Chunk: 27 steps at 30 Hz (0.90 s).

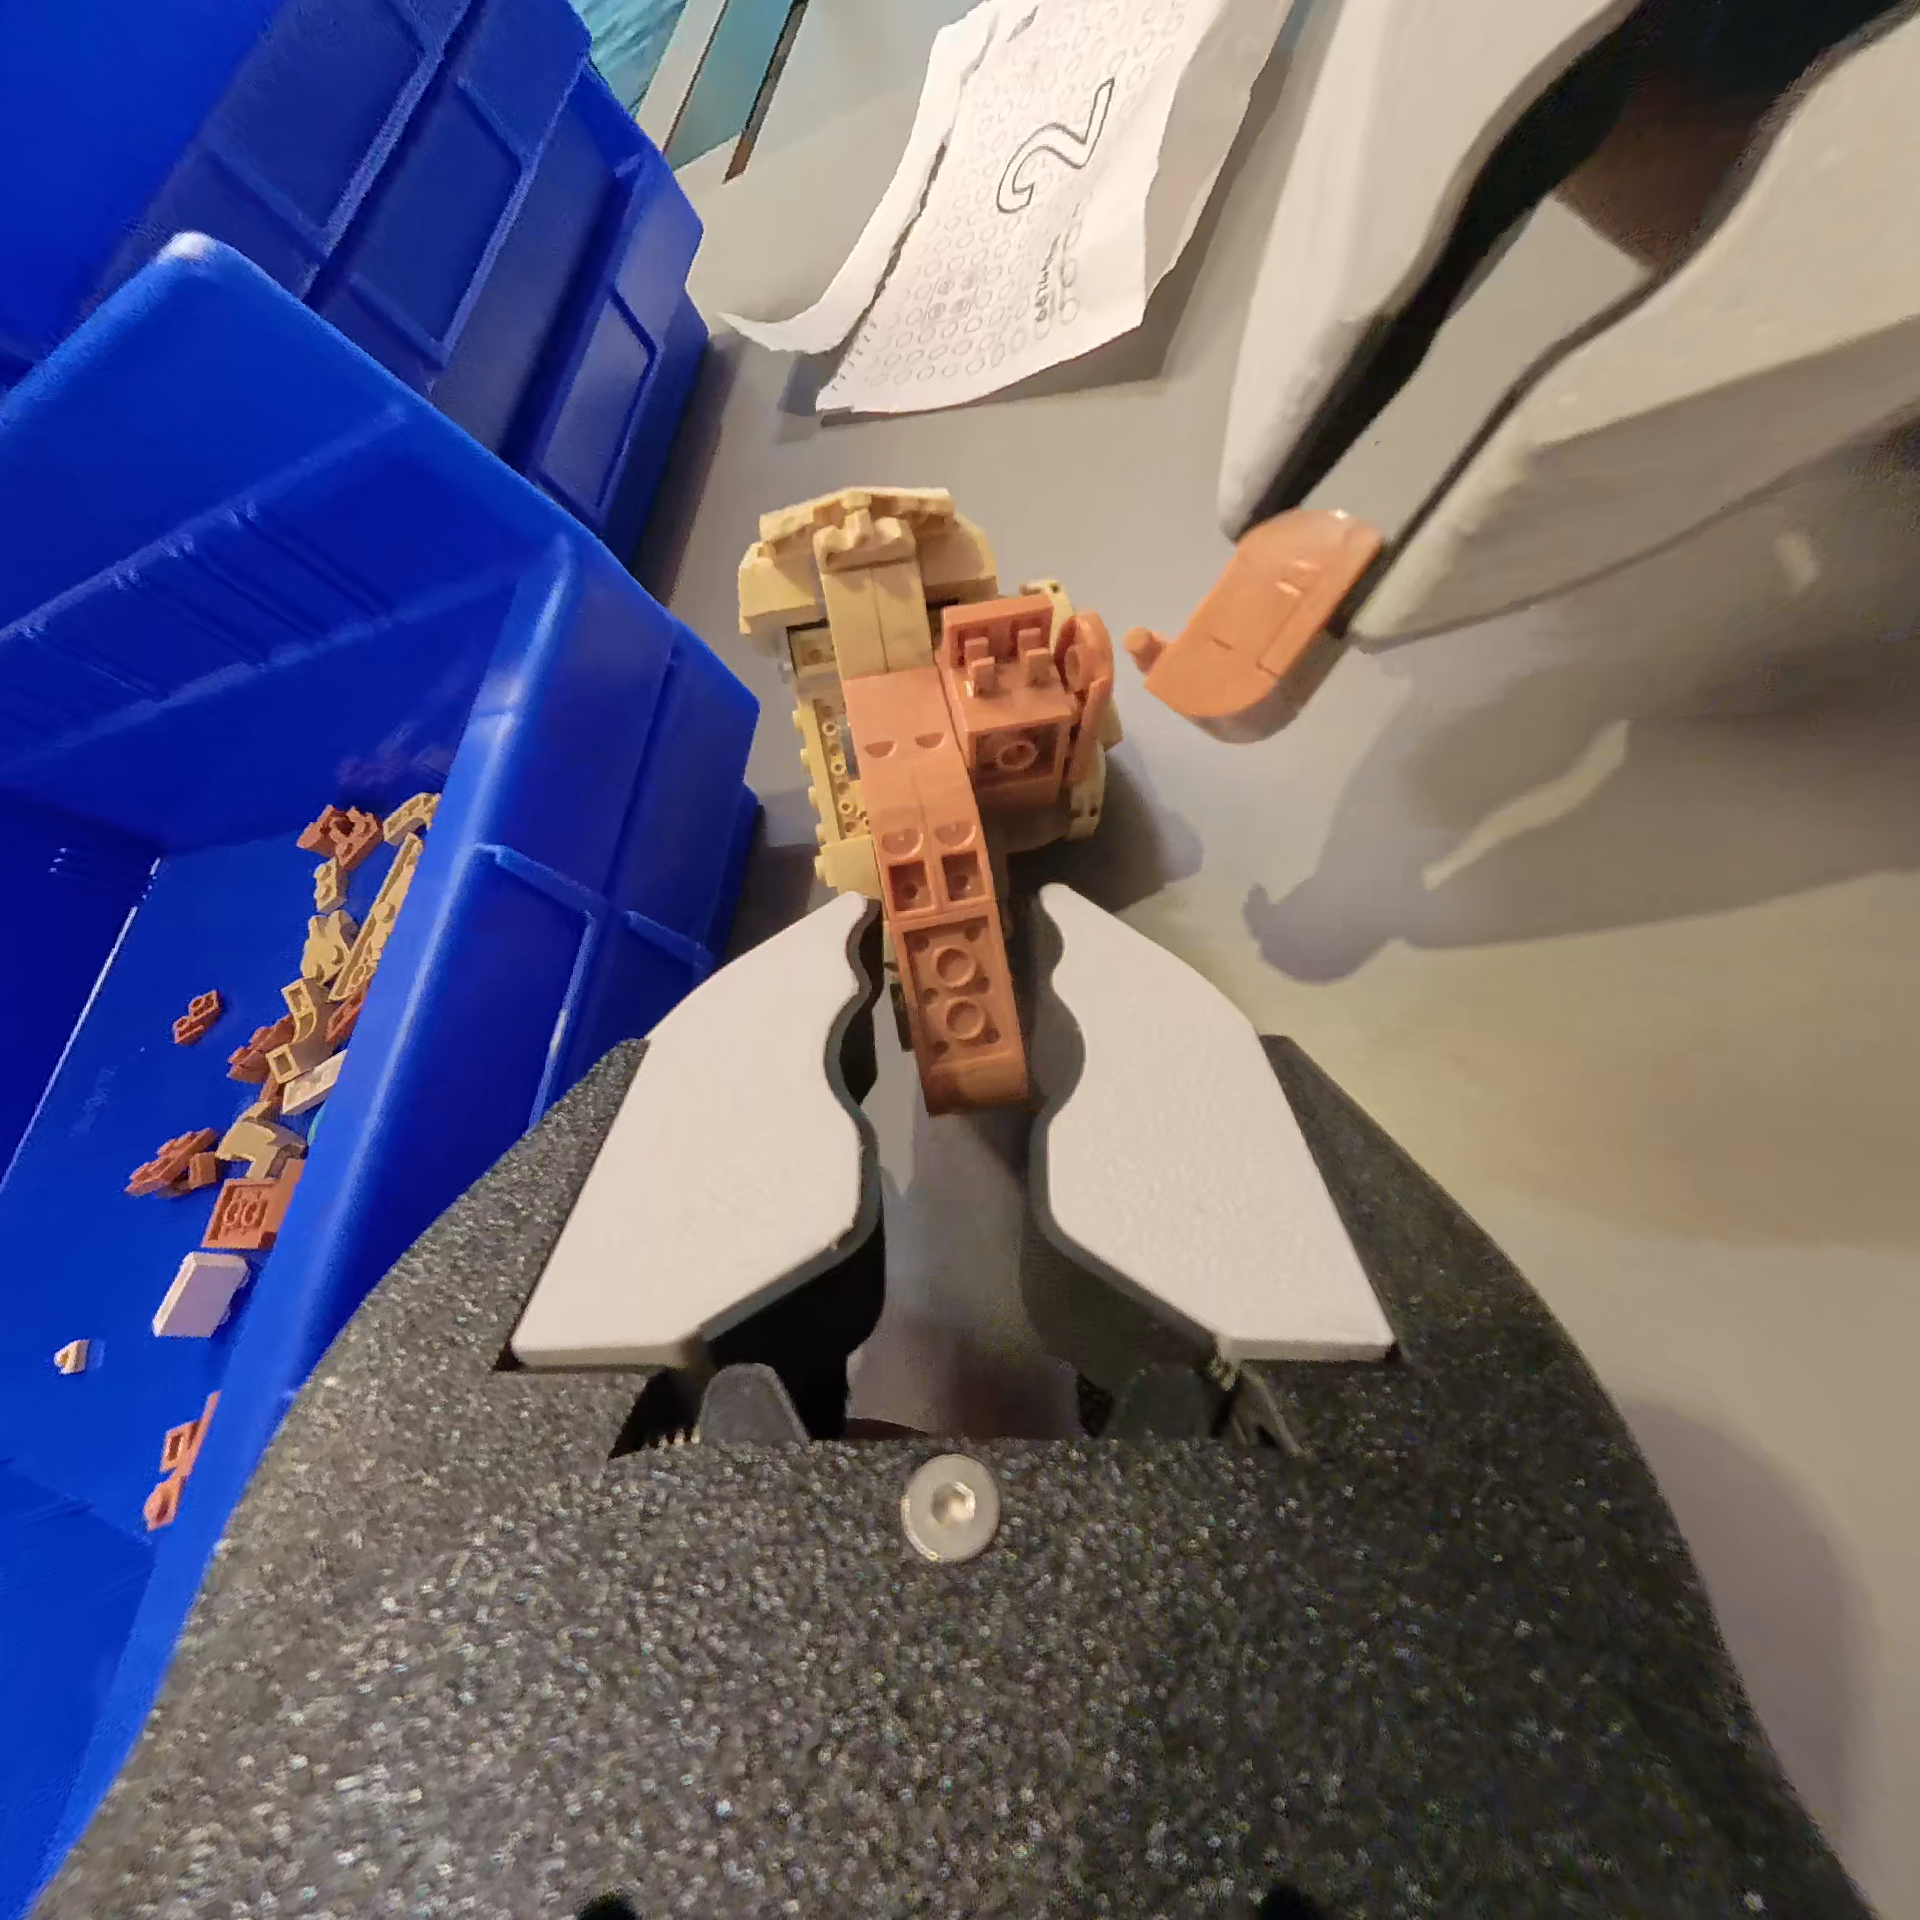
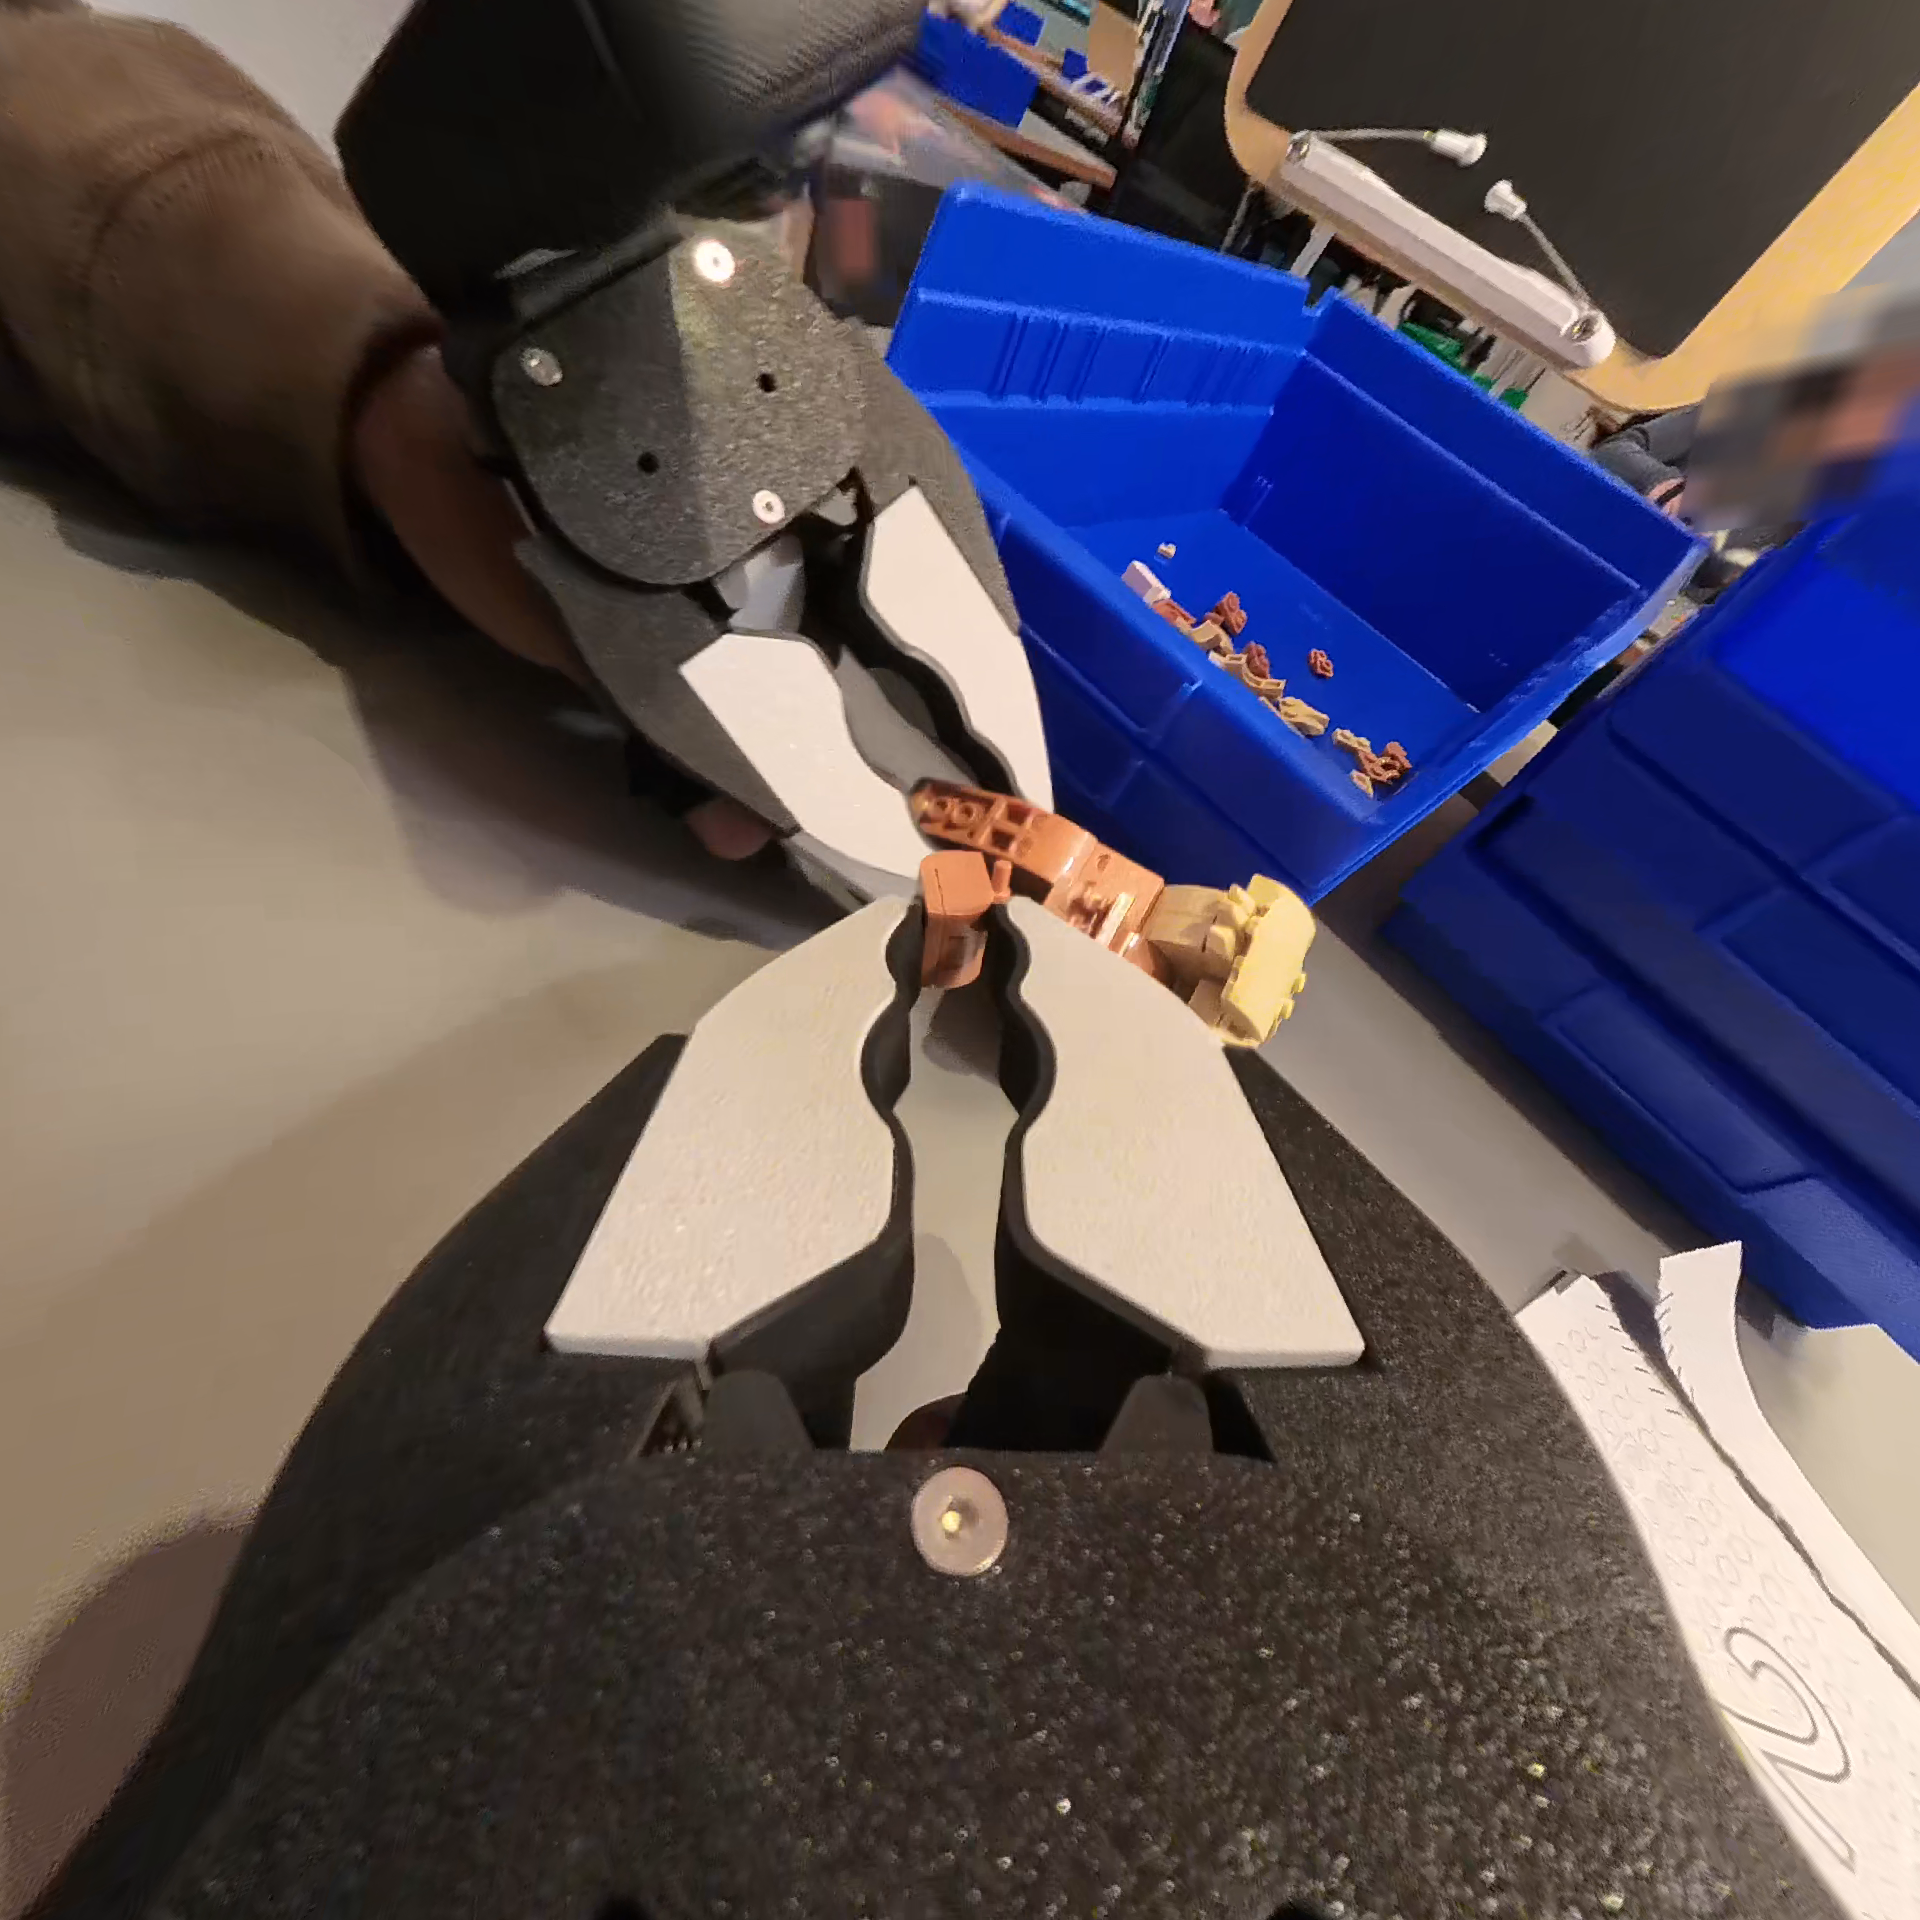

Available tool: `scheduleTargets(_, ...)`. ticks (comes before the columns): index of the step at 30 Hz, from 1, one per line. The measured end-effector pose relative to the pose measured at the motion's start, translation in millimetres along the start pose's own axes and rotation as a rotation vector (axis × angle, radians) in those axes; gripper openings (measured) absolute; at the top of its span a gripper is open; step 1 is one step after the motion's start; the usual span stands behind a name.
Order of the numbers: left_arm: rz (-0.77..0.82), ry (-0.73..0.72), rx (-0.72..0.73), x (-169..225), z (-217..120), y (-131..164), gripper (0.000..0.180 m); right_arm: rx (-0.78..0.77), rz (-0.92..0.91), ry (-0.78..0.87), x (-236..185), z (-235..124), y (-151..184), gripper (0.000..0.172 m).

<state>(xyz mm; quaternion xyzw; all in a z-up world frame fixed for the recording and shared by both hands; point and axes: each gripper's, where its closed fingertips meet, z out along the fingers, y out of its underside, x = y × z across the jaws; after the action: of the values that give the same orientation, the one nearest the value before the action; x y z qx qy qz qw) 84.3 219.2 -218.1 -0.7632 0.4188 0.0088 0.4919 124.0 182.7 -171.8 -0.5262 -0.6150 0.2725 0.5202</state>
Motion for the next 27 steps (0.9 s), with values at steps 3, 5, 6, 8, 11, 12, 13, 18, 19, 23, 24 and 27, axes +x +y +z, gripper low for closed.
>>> scheduleTargets(3,-0.017,0.027,0.059,3,-16,-5,0.032,0.046,-0.003,0.032,3,0,-10,0.012)
scheduleTargets(5,-0.058,0.060,0.114,4,-32,-8,0.032,0.082,-0.047,0.055,2,2,-18,0.012)
scheduleTargets(6,-0.094,0.094,0.148,6,-42,-10,0.032,0.099,-0.068,0.062,1,4,-22,0.012)
scheduleTargets(8,-0.196,0.185,0.213,10,-61,-10,0.031,0.145,-0.097,0.068,-3,10,-32,0.012)
scheduleTargets(11,-0.421,0.377,0.271,18,-89,-4,0.030,0.233,-0.138,0.048,-15,24,-50,0.012)
scheduleTargets(12,-0.510,0.444,0.275,20,-96,-1,0.030,0.252,-0.147,0.038,-19,30,-56,0.012)
scheduleTargets(13,-0.602,0.490,0.287,19,-103,2,0.030,0.268,-0.152,0.028,-24,37,-62,0.012)
scheduleTargets(18,-0.963,0.627,0.425,0,-134,9,0.030,0.328,-0.172,0.014,-45,72,-87,0.012)
scheduleTargets(19,-1.010,0.634,0.460,-6,-140,11,0.030,0.331,-0.171,0.014,-49,79,-90,0.012)
scheduleTargets(23,-1.157,0.637,0.534,-22,-158,22,0.030,0.348,-0.180,0.022,-68,100,-102,0.012)
scheduleTargets(24,-1.176,0.640,0.543,-24,-160,24,0.030,0.352,-0.191,0.028,-71,104,-105,0.012)
scheduleTargets(27,-1.203,0.641,0.576,-30,-165,27,0.023,0.371,-0.210,0.060,-76,116,-114,0.012)
